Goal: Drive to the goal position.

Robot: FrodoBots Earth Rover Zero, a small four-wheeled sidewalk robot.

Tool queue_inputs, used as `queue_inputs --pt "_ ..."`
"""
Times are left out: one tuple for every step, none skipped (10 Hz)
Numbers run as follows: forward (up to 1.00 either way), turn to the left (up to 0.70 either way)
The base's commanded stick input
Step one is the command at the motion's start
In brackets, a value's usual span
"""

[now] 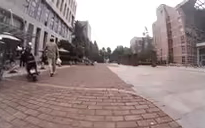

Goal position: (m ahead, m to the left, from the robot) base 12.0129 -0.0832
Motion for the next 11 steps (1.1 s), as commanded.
queue_inputs --pt "0.70 0.00" --pt "0.70 0.00" --pt "0.70 0.00" --pt "0.70 0.00" --pt "0.70 0.00" --pt "0.70 0.00" --pt "0.70 0.00" --pt "0.70 0.00" --pt "0.70 0.00" --pt "0.70 0.00" --pt "0.70 0.06"
